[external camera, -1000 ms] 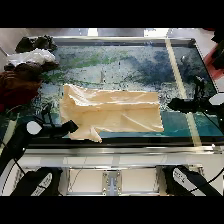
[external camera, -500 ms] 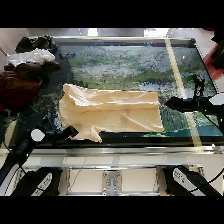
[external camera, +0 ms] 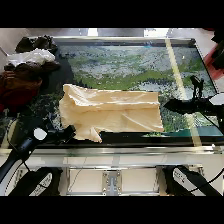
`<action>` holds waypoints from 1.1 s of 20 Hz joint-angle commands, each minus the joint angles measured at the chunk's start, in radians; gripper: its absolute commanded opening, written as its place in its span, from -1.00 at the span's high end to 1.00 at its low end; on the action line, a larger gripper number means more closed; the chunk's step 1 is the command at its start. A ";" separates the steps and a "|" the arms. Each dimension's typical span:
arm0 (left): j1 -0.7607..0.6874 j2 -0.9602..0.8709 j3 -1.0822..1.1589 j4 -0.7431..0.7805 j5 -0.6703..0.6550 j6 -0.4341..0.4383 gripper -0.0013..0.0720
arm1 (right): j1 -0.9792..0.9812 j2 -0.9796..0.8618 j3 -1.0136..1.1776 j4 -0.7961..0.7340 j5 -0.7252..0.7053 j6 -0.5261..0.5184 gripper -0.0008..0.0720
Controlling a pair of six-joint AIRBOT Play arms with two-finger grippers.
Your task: Fold the shirts.
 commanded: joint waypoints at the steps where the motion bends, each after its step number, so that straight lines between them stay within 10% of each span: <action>1: 0.000 -0.006 0.005 -0.083 -0.008 0.035 0.93 | -0.001 0.000 -0.010 -0.050 0.082 0.017 -0.06; 22: 0.000 -0.006 0.154 -0.173 -0.103 0.183 0.93 | -0.362 -0.001 -0.511 0.236 -0.145 -0.026 0.22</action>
